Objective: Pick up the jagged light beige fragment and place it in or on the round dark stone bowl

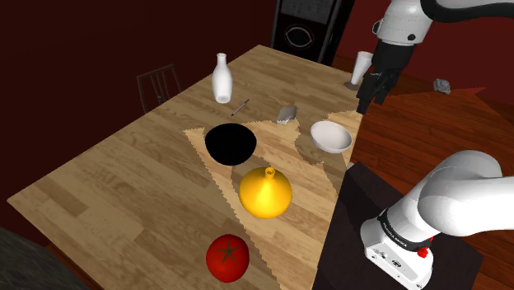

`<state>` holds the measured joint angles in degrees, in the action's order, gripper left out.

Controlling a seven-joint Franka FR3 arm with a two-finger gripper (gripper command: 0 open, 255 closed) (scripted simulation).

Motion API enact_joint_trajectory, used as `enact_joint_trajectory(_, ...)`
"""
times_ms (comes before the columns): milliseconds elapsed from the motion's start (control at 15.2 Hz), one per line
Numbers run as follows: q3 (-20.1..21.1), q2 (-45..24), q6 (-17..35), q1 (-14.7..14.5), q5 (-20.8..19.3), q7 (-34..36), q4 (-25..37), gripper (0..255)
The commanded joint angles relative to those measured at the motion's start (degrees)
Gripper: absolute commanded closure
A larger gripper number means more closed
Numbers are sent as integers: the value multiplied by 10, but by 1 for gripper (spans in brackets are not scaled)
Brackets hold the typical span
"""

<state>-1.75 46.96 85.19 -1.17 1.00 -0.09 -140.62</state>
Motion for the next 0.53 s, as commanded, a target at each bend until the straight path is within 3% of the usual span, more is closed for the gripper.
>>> enact_joint_trajectory(0, 0, 0, 0, 0, 0, 0, 0, 0)
enact_joint_trajectory(462, 28, -157, 111, 24, 11, 94, 33, 0)
